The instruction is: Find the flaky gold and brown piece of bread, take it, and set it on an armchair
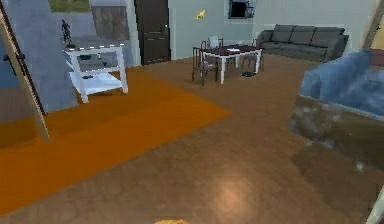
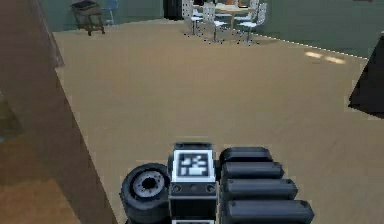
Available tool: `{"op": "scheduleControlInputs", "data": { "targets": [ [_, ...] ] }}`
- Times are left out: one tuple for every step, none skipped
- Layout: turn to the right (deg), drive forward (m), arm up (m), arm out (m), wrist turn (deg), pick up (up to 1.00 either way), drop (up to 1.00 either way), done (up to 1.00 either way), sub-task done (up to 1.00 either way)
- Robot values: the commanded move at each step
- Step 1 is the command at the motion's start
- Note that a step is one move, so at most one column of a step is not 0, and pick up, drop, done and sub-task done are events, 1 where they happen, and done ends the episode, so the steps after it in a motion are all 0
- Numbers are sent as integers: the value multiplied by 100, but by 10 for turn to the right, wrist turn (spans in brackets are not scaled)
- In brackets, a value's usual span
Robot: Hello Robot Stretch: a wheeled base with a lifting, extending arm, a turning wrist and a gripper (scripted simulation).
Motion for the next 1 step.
{"op": "scheduleControlInputs", "data": {
  "targets": [
    [0,15,0,0,0,0,0,0,0]
  ]
}}
